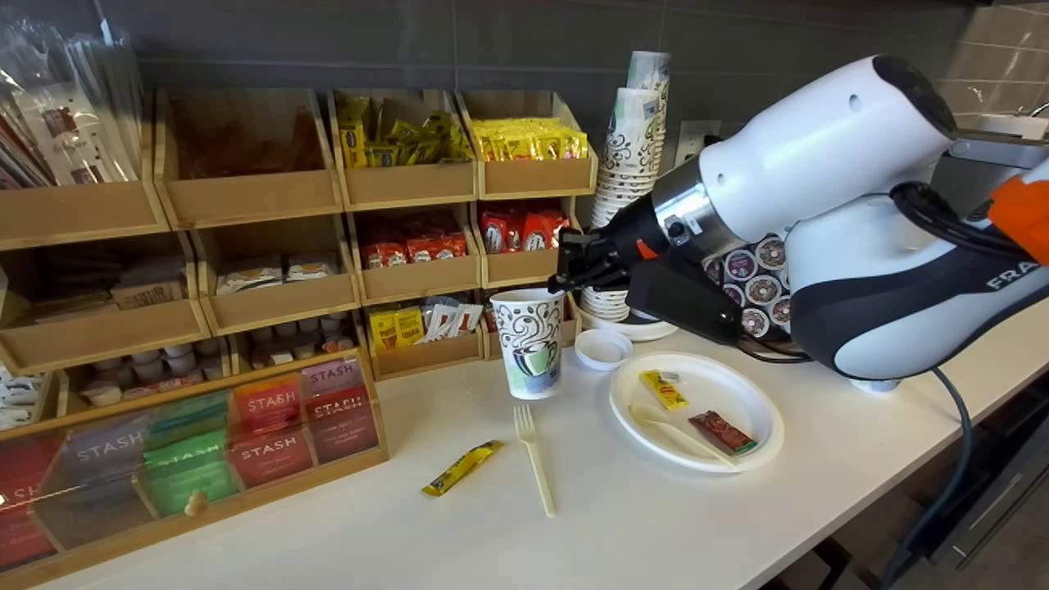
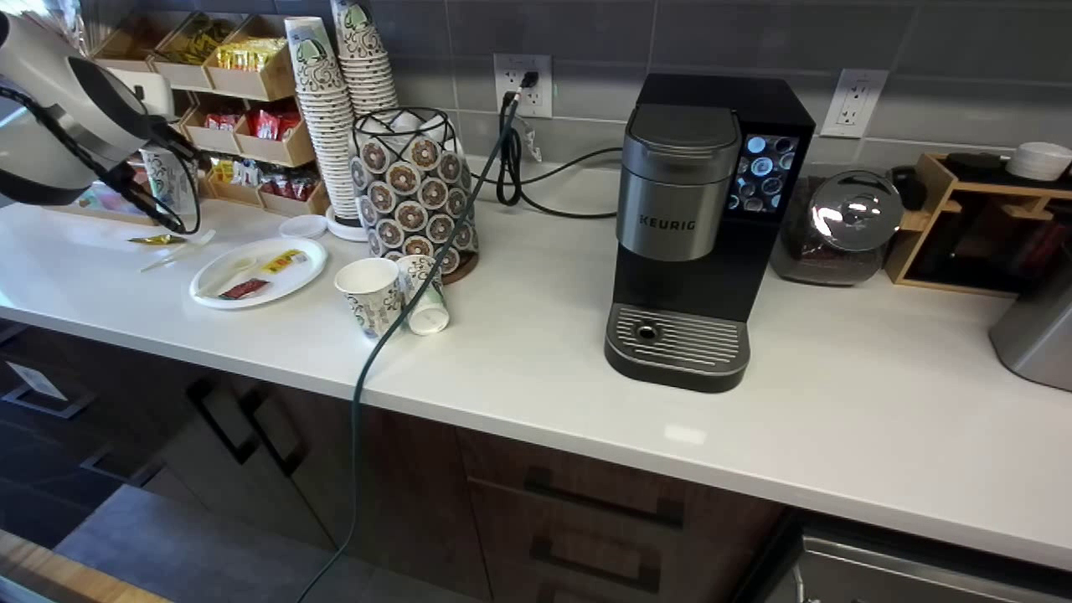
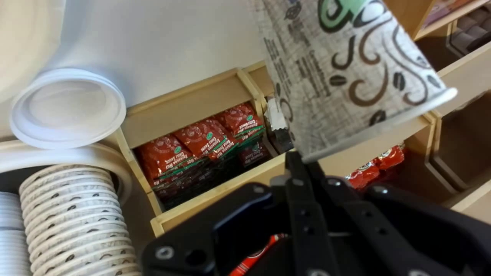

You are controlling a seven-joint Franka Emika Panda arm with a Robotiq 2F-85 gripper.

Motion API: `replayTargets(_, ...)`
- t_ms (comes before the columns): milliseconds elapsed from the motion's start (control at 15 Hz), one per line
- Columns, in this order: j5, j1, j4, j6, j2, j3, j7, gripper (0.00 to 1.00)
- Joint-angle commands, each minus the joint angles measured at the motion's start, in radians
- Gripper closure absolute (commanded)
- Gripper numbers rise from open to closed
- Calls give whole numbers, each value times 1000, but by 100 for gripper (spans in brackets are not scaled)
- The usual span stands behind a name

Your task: Pick up the paper cup and place it the right way up on the kitchen counter

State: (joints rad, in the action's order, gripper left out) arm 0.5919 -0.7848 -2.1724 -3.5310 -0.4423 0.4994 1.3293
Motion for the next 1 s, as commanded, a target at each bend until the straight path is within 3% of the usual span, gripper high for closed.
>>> replayTargets(0, 0, 0, 1, 0, 0, 0, 0, 97)
replayTargets(133, -80, -96, 12, 8, -16, 112, -77, 99)
replayTargets(333, -96, -142, -32, 18, -20, 184, -135, 99)
replayTargets(667, -86, -114, -61, -97, -74, 157, -115, 99)
replayTargets(933, -201, -168, -38, -171, -171, 214, -167, 99)
